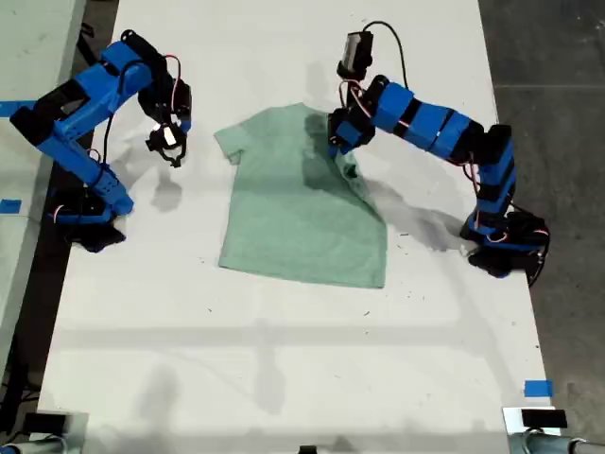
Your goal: Fold tshirt
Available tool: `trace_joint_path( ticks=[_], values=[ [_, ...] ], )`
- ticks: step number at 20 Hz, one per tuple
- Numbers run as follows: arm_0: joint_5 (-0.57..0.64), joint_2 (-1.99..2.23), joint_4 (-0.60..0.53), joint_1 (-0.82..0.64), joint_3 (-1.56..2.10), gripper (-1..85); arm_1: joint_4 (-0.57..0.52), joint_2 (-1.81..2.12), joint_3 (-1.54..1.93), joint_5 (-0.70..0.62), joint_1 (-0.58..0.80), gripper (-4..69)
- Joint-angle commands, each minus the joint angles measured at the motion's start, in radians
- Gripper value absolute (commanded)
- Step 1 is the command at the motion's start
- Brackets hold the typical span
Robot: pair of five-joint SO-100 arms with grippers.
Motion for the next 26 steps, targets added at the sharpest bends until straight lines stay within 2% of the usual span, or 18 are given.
trace_joint_path(
  ticks=[1,2,3,6,8,11,15,17,21,23,26],
  values=[
    [0.009,0.052,-0.003,-0.002,-0.006,0.0,-0.143,-0.046,-0.055,0.026,-0.040,-0.6],
    [0.006,0.052,-0.006,-0.002,-0.006,0.0,-0.193,-0.067,-0.055,0.021,-0.057,4.6],
    [0.006,0.052,-0.006,-0.003,-0.006,0.0,-0.224,-0.086,-0.063,0.032,-0.071,20.5],
    [0.006,0.052,-0.005,-0.011,-0.006,0.0,-0.186,-0.104,-0.087,0.052,-0.077,30.4],
    [0.006,0.052,-0.005,-0.011,-0.005,0.6,-0.129,-0.086,-0.087,0.064,-0.077,29.8],
    [0.006,0.052,0.018,-0.003,-0.023,3.4,-0.025,0.086,-0.032,0.032,-0.064,23.8],
    [0.002,0.052,0.089,0.025,-0.127,10.9,0.179,0.370,0.086,-0.014,-0.008,22.7],
    [0.008,0.052,0.115,0.037,-0.187,18.8,0.186,0.512,0.244,-0.005,0.002,26.5],
    [0.029,0.011,0.149,0.041,-0.288,22.9,0.160,0.727,0.514,0.035,-0.012,27.1],
    [0.055,-0.040,0.112,0.032,-0.295,23.3,0.155,0.815,0.594,0.052,-0.026,27.1],
    [0.107,-0.155,-0.011,0.025,-0.281,25.1,0.156,0.900,0.658,0.071,-0.055,27.0]
  ],
)
